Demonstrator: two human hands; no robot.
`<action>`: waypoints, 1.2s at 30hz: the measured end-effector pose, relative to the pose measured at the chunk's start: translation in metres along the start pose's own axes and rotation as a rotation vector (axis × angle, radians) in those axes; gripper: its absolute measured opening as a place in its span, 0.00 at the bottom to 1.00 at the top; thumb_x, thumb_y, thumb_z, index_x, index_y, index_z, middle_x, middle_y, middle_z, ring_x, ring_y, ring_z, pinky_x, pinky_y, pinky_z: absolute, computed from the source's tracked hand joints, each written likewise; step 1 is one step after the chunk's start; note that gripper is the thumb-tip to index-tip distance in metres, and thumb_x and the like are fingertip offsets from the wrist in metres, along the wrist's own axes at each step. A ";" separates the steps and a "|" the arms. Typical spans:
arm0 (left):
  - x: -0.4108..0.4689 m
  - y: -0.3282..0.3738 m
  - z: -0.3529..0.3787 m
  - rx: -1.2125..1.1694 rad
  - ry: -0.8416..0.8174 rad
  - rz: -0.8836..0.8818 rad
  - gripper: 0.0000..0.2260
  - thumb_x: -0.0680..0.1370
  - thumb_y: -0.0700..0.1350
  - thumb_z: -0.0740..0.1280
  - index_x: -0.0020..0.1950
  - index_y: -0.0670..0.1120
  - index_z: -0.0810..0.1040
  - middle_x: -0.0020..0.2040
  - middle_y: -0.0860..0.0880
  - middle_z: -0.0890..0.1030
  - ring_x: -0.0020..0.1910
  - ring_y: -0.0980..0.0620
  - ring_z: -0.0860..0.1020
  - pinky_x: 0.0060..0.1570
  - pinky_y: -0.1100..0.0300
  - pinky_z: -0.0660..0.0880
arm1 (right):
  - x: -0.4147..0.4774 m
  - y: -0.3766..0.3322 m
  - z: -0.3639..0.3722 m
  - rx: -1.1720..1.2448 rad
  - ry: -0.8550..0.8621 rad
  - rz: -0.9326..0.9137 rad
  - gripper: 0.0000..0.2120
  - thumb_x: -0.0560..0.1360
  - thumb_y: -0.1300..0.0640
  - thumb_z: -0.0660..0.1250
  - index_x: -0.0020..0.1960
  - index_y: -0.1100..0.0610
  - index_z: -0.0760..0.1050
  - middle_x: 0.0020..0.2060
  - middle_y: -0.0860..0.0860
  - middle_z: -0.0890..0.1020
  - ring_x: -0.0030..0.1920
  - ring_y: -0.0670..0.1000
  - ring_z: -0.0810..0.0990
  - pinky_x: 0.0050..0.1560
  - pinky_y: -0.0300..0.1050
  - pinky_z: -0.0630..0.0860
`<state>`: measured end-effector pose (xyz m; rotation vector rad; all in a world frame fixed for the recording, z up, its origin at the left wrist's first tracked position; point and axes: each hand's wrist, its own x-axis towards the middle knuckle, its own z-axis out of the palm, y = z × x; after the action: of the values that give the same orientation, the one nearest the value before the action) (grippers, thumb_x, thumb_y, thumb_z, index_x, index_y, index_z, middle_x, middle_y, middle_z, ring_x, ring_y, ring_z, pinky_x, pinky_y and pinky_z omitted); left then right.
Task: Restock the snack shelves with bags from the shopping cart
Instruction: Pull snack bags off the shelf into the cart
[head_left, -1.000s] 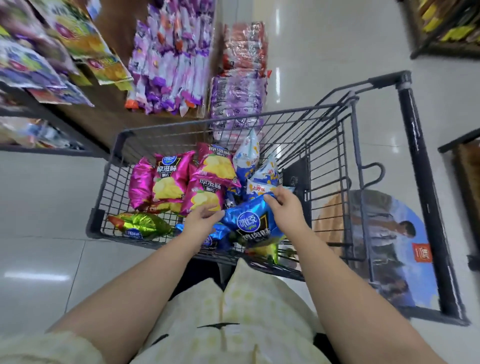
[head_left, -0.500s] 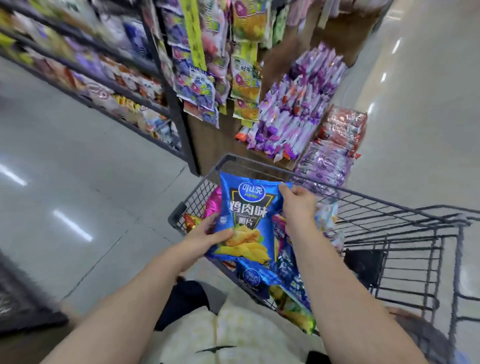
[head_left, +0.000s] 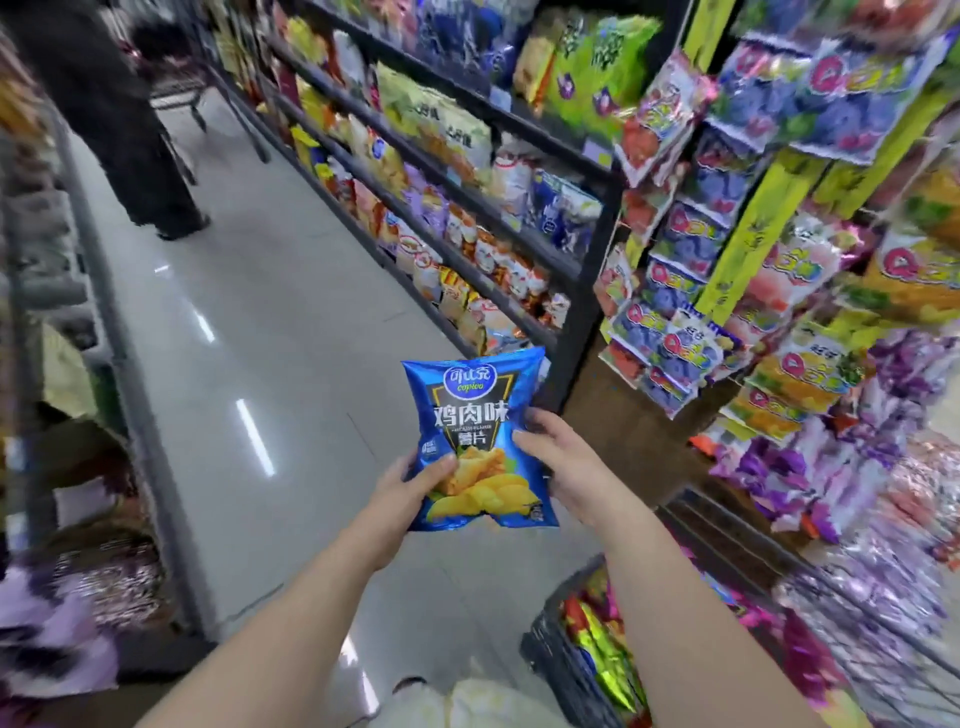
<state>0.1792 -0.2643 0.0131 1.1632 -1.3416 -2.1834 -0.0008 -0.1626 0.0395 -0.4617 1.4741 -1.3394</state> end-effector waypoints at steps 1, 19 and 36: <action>0.009 0.012 -0.018 -0.006 0.022 -0.003 0.11 0.75 0.47 0.72 0.57 0.50 0.79 0.49 0.50 0.86 0.46 0.50 0.85 0.48 0.54 0.79 | 0.018 -0.006 0.017 0.001 -0.046 0.007 0.19 0.73 0.58 0.72 0.61 0.49 0.72 0.47 0.44 0.85 0.46 0.48 0.84 0.52 0.50 0.77; 0.246 0.198 -0.201 -0.090 0.256 0.097 0.16 0.77 0.46 0.70 0.64 0.47 0.75 0.55 0.46 0.84 0.41 0.55 0.84 0.34 0.62 0.78 | 0.343 -0.131 0.170 -0.014 -0.213 -0.003 0.28 0.66 0.59 0.75 0.65 0.60 0.74 0.56 0.57 0.83 0.55 0.61 0.82 0.55 0.55 0.79; 0.535 0.518 -0.328 0.021 0.404 0.402 0.18 0.74 0.46 0.74 0.62 0.45 0.77 0.51 0.46 0.84 0.46 0.50 0.84 0.43 0.60 0.80 | 0.692 -0.390 0.290 0.018 -0.155 -0.259 0.19 0.73 0.67 0.70 0.63 0.60 0.74 0.55 0.56 0.83 0.54 0.56 0.83 0.53 0.51 0.80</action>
<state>0.0364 -1.0569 0.1293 1.1456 -1.2859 -1.5603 -0.1517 -0.9885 0.1399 -0.7482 1.3052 -1.4809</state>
